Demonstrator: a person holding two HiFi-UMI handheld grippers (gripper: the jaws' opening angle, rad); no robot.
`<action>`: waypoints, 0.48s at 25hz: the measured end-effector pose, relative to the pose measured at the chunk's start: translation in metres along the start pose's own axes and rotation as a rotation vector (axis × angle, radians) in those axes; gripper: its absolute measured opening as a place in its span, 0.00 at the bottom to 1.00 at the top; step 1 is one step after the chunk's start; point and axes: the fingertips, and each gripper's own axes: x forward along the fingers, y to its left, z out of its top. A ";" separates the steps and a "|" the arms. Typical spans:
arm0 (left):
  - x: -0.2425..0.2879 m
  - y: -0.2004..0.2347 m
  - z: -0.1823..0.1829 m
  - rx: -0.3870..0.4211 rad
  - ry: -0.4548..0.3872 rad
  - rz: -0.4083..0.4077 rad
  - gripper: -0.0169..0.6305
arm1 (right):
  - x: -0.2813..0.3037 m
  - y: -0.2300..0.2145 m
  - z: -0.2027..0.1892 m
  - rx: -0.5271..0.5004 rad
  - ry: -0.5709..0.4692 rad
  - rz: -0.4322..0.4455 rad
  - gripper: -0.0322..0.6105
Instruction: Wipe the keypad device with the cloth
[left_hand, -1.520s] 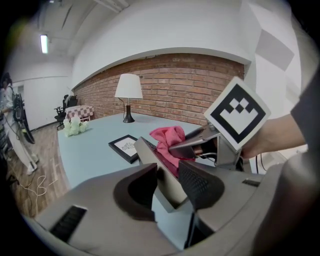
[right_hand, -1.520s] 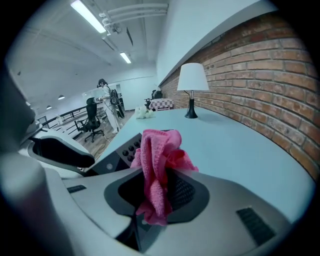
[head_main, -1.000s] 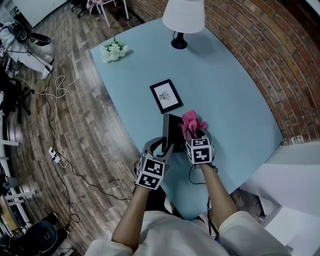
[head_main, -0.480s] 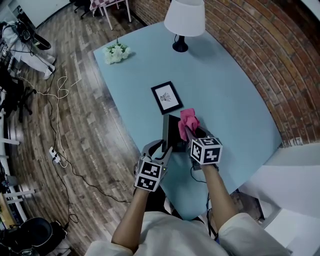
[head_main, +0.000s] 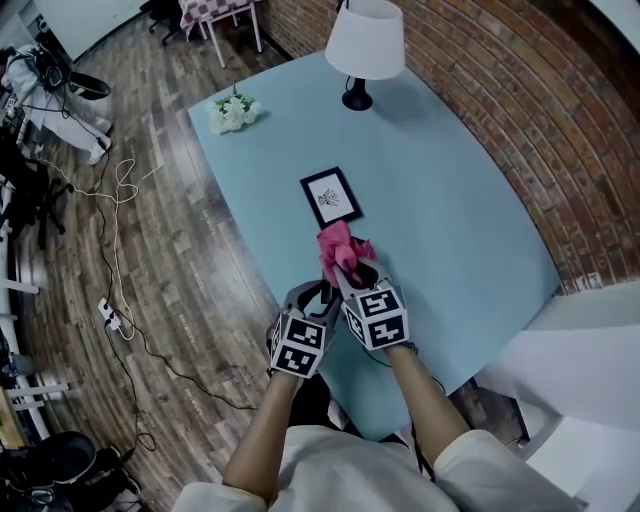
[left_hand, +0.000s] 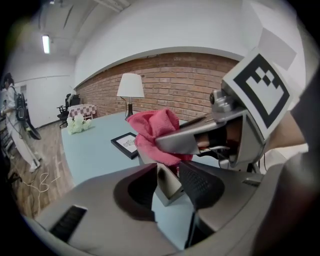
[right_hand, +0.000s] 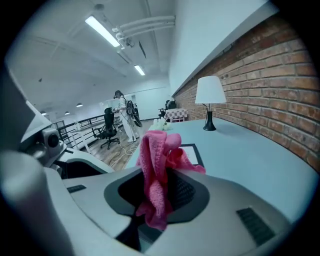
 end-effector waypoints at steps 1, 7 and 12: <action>0.000 0.000 0.000 -0.001 -0.002 -0.001 0.31 | 0.000 -0.001 -0.002 -0.003 -0.004 0.000 0.24; 0.001 -0.001 0.000 -0.009 -0.009 -0.005 0.31 | -0.002 -0.025 -0.027 0.091 0.024 -0.037 0.24; 0.002 -0.001 -0.001 -0.011 -0.012 -0.006 0.31 | 0.001 -0.042 -0.045 0.114 0.051 -0.076 0.24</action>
